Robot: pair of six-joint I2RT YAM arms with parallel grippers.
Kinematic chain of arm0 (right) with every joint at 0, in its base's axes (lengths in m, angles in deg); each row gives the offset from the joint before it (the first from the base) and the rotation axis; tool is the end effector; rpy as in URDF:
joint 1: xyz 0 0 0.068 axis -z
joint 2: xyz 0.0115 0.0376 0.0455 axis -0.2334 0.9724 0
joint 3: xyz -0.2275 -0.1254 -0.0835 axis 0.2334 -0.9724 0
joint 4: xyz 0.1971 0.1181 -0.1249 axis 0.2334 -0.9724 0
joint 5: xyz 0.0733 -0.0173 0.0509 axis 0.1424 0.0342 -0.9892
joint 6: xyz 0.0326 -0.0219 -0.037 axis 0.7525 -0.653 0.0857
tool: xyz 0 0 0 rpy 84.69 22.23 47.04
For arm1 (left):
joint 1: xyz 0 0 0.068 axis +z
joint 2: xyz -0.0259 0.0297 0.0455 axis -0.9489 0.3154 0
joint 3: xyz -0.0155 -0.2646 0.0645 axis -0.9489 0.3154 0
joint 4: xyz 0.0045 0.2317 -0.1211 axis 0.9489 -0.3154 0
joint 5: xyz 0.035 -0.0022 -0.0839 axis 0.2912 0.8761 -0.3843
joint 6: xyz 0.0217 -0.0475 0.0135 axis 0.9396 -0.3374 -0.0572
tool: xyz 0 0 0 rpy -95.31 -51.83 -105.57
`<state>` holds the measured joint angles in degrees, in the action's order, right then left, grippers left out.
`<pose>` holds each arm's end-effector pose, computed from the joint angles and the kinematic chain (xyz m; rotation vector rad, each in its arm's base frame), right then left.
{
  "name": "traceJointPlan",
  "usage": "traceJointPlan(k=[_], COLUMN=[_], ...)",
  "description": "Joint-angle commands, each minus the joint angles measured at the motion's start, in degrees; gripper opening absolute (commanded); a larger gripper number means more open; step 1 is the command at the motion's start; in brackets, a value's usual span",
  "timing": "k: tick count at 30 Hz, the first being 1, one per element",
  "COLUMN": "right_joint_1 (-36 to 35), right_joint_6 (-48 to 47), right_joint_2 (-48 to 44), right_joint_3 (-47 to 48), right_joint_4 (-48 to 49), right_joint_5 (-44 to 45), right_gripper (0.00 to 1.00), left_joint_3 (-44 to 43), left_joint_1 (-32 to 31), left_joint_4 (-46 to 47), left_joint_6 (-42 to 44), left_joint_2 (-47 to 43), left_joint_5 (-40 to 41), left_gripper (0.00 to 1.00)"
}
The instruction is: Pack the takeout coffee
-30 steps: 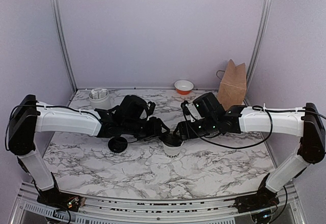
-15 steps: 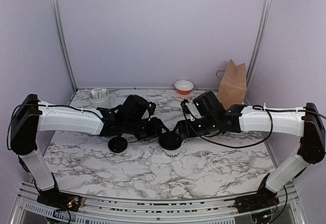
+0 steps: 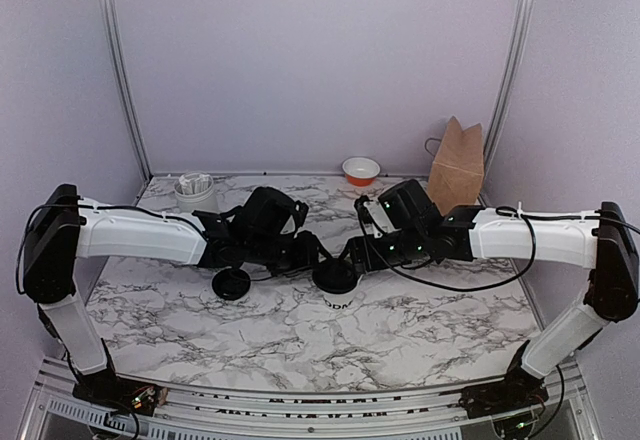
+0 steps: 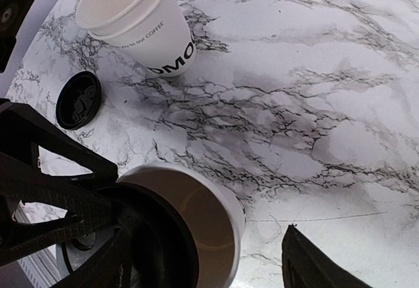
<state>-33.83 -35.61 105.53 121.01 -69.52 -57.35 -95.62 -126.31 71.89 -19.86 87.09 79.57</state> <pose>0.2208 0.2423 0.2370 -0.5010 2.4193 0.6518 0.2283 -0.3295 0.2272 0.1929 2.3649 -1.1190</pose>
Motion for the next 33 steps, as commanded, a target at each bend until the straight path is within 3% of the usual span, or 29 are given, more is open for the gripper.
traceJointPlan(k=[1, 11, 19, 33], right_joint_1=[-2.33, -3.05, -3.24, -4.68], right_joint_6=[-1.27, -2.71, -2.73, -2.74], right_joint_2=[-1.23, -3.01, -5.51, -1.88], right_joint_3=[2.84, 3.24, 2.29, 1.78], right_joint_4=[-0.90, -1.41, -0.26, -0.24], right_joint_5=[1.10, 2.28, -3.18, -5.33], right_gripper=[0.76, 0.81, 0.87, 0.92], left_joint_3=[-1.48, -1.50, -1.56, -1.74], left_joint_1=[-0.31, -0.30, -0.32, -0.41], left_joint_4=[-1.64, -1.74, -1.65, -1.65], left_joint_6=[0.13, 0.12, 0.19, 0.21], left_joint_2=[1.20, 1.28, 1.27, 1.34], left_joint_5=[0.78, 0.71, 0.72, 0.80], left_gripper=[0.35, 0.32, 0.32, 0.33])
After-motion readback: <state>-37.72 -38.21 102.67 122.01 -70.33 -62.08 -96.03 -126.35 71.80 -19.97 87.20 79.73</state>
